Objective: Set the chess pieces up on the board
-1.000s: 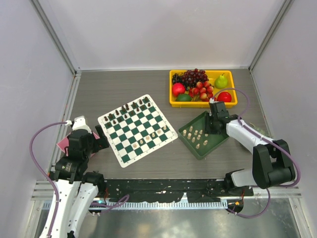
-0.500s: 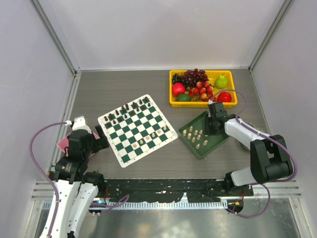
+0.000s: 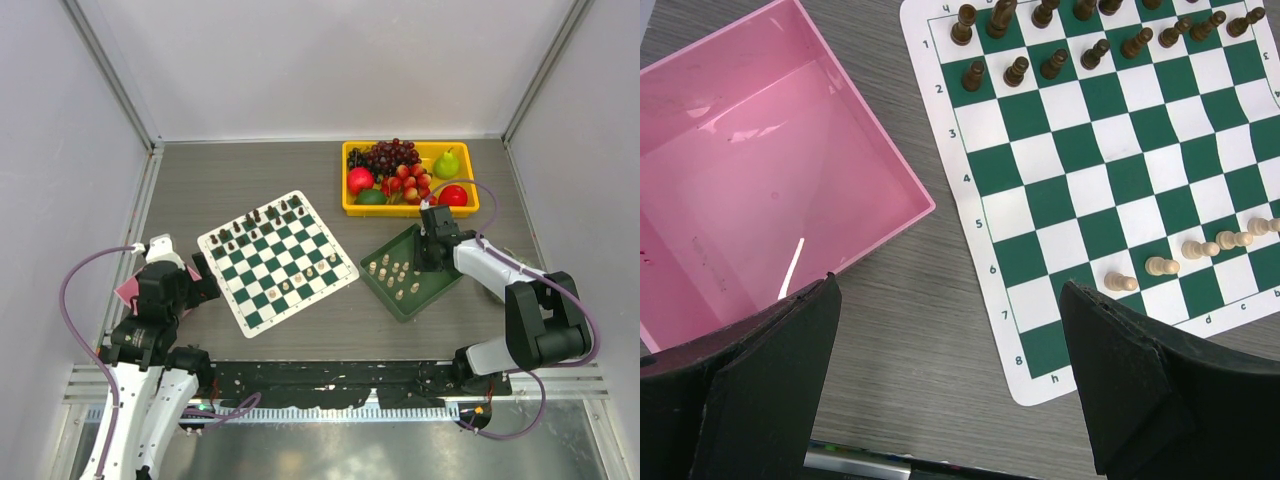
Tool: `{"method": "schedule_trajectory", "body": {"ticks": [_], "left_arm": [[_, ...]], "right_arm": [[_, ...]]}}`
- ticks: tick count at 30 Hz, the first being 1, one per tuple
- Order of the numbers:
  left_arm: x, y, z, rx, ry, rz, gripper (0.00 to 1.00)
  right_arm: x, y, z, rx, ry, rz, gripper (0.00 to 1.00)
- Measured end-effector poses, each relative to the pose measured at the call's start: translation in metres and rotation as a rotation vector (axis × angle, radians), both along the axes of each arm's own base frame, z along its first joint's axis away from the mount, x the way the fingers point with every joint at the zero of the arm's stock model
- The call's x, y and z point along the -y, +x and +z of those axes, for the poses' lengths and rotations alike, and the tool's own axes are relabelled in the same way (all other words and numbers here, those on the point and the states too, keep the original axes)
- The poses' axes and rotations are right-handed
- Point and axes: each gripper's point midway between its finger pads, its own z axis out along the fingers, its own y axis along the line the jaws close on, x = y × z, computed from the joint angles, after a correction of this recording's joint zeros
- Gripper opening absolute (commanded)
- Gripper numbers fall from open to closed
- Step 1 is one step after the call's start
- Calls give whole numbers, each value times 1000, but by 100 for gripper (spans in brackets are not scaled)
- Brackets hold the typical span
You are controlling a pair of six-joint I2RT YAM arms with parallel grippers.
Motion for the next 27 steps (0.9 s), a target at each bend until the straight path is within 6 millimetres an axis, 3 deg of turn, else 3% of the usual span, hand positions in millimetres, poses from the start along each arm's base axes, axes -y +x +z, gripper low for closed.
{"method": "schedule_trajectory", "body": {"ticks": [2, 11, 14, 18, 21, 23, 27], "left_arm": [[0, 0, 0, 0, 0, 0, 99], [0, 0, 0, 0, 0, 0, 99], [0, 0, 0, 0, 0, 0, 99], [0, 0, 0, 1, 0, 0, 99], [0, 0, 0, 1, -1, -1, 99], [0, 0, 0, 1, -1, -1, 99], [0, 0, 0, 2, -1, 0, 99]], "right_arm": [[0, 1, 0, 2, -1, 3, 15], [1, -2, 9, 13, 0, 8, 12], [0, -3, 33, 66, 13, 10, 12], [-14, 5, 92, 230, 64, 42, 8], [-49, 8, 130, 322, 111, 123, 8], [-86, 6, 144, 342, 148, 211, 7], [-170, -2, 148, 306, 168, 388, 6]]}}
